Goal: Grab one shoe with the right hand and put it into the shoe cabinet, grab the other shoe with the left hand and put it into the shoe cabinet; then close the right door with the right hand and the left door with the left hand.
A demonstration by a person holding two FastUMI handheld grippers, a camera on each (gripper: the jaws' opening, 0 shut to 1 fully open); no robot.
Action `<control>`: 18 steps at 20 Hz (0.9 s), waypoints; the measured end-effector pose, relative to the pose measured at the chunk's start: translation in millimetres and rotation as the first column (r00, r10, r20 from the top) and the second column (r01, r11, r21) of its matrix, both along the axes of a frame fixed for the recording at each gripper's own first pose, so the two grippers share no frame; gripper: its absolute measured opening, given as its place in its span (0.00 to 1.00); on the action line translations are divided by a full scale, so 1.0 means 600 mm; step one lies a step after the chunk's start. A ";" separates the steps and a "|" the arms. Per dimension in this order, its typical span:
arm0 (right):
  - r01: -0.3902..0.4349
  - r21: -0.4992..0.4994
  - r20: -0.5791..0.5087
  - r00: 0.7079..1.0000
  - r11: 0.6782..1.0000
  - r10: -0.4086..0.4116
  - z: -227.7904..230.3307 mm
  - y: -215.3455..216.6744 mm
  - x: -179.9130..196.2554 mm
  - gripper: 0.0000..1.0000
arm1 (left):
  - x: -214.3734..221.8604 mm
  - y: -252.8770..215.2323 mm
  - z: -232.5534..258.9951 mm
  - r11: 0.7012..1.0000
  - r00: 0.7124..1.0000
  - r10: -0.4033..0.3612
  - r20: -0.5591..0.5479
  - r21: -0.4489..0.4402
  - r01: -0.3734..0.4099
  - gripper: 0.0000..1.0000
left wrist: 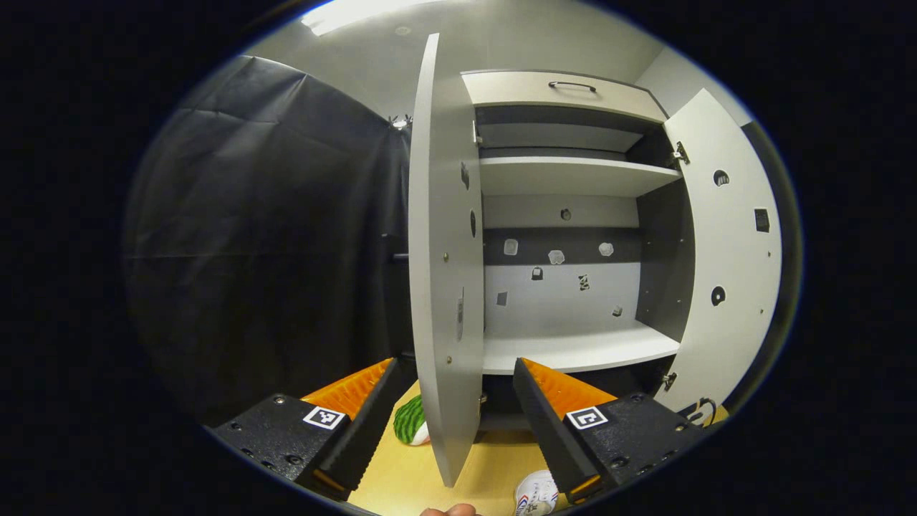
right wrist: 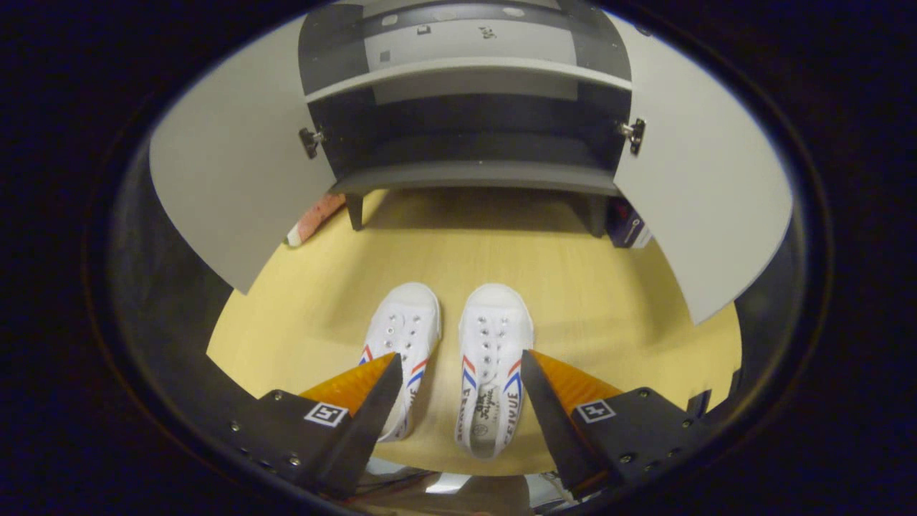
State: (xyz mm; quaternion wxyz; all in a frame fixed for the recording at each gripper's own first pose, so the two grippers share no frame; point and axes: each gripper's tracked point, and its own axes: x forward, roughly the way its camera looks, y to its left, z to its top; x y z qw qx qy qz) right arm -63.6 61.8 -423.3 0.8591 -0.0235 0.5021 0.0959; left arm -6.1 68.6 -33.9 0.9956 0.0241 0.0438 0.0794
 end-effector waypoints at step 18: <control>-0.053 -0.044 -0.201 0.979 0.998 0.043 -0.137 -0.001 -0.009 0.63 | 0.005 0.025 -0.041 1.000 0.997 0.031 -0.065 0.000 -0.031 0.96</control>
